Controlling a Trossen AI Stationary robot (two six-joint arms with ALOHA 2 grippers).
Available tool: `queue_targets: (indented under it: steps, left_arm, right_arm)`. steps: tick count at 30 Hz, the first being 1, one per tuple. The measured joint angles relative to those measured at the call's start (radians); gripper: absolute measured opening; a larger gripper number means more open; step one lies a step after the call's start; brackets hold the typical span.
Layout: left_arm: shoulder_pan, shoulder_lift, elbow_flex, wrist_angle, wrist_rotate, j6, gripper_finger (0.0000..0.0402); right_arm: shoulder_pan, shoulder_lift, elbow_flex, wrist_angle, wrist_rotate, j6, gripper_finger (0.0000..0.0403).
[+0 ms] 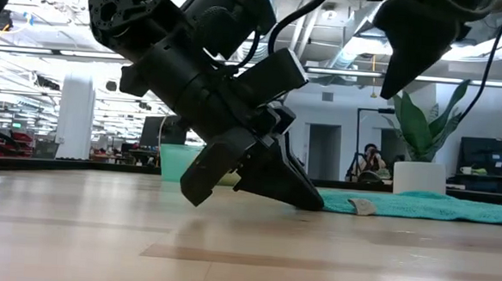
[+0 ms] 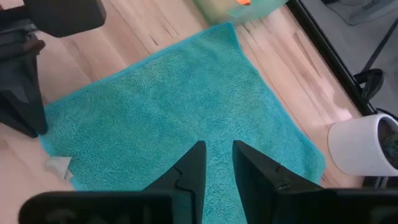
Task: Roll microfiber towels into tight, uniform cylinder then place into a basket
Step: Roll the blue microfiber towel
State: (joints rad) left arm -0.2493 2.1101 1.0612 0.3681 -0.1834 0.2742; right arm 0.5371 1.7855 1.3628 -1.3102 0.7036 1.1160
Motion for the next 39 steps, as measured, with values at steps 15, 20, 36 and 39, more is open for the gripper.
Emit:
queue_targets:
  steps: [15,20,36,39]
  left_arm:
    - [-0.144,-0.123,0.179,-0.723,-0.233,-0.025,0.0001]
    - [-0.200,-0.139,0.255,-0.935,-0.233,-0.150,0.0001]
    - [-0.356,-0.140,0.271,-1.106,-0.274,-0.455,0.0000]
    - [-0.376,-0.140,0.271,-1.104,-0.275,-0.492,0.0000]
  right_arm:
    - [0.127,0.000,-0.001,-0.162,-0.046,0.114,0.0102]
    - [0.157,0.000,-0.001,-0.159,-0.053,0.133,0.0102]
    - [0.316,0.000,-0.001,0.128,-0.188,0.106,0.0102]
    - [0.341,0.000,-0.001,0.201,-0.193,0.106,0.0102]
